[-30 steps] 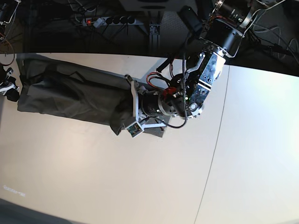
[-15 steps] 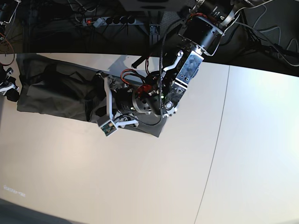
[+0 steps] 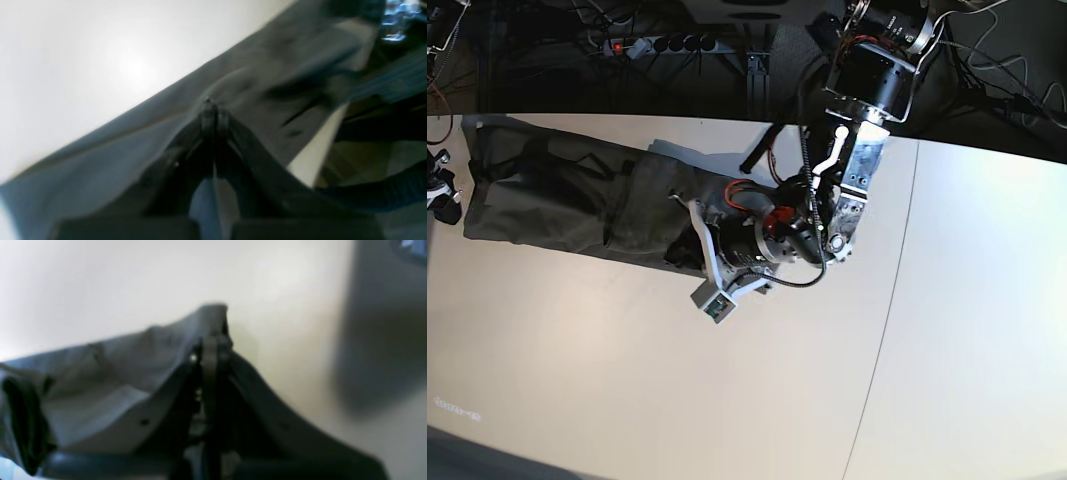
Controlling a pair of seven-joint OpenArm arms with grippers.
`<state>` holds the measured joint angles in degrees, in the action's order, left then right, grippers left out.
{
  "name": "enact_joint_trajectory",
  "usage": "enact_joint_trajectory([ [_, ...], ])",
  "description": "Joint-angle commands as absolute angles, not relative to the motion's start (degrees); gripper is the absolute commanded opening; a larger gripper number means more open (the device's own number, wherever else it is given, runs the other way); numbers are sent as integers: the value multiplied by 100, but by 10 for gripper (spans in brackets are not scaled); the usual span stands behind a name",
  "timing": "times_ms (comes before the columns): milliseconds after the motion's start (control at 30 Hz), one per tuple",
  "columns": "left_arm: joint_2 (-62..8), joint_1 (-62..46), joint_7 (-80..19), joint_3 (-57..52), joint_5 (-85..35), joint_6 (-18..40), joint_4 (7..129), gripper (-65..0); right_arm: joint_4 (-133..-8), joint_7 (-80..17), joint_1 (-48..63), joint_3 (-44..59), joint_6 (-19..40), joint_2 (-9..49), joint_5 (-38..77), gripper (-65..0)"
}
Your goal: Fold the T-shirt properly
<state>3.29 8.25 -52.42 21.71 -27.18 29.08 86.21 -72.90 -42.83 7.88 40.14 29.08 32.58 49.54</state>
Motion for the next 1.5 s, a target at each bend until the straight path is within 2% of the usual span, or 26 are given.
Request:
enact_joint_trajectory([
  [0, 270, 932, -5129, 2104, -2812, 2893, 8713, -650, -7413, -4248, 729, 4195, 3343, 3481, 5057, -650],
  [133, -158, 934, -5127, 1968, -2930, 2891, 8713, -650, -7413, -4353, 733, 4311, 3343, 3699, 4947, -650],
  [167, -244, 932, -5127, 1968, -2978, 2893, 8713, -650, -7413, -4355, 733, 4309, 3343, 3756, 4947, -601],
  [233, -357, 917, -5129, 1968, -3026, 2893, 8713, -650, -7413, -4381, 749, 4309, 3343, 3874, 4954, -366],
  [267, -395, 917, -5131, 1968, -3065, 2895, 8713, -650, -7408, -4383, 784, 4300, 3341, 3927, 4974, -270],
  [300, -419, 904, -5142, 1968, -3070, 2891, 8713, -650, -7408, -4394, 825, 4283, 3343, 3970, 5063, -211],
  [333, -438, 904, -5148, 1968, -3068, 2895, 8713, -650, -7408, -4451, 867, 4248, 3343, 4001, 5159, -206],
  [633, -495, 904, -5258, 1968, -3063, 2893, 8713, -650, -7367, -4689, 1116, 3378, 3343, 3820, 5505, -207],
  [733, -495, 904, -5258, 1968, -3061, 2895, 8713, -617, -7367, -4786, 1114, 3363, 3343, 3732, 5714, -207],
  [967, -495, 902, -5299, 1968, -3059, 2895, 8713, -617, -7498, -4893, 1114, 3393, 3343, 3730, 5850, -208],
  [1133, -495, 902, -5299, 1968, -3059, 2895, 8713, -617, -8079, -4886, 1111, 3793, 3343, 3730, 5835, -210],
  [1200, -495, 902, -5297, 1968, -3059, 2893, 8713, -617, -8466, -4888, 1111, 4062, 3343, 3730, 5706, -270],
  [1233, -495, 902, -5297, 1968, -3059, 2893, 8713, -617, -8654, -4890, 1114, 4167, 3343, 3732, 5677, -337],
  [1267, -495, 902, -5297, 1968, -3061, 2893, 8713, -617, -8814, -4893, 1114, 4222, 3343, 3732, 5680, -427],
  [1333, -493, 902, -5293, 1968, -3063, 2893, 8713, -617, -9041, -4910, 1114, 4206, 3345, 3715, 5701, -649],
  [1467, -495, 902, -5290, 1968, -3061, 2893, 8713, -617, -9137, -4912, 1114, 3868, 3347, 3575, 5852, -650],
])
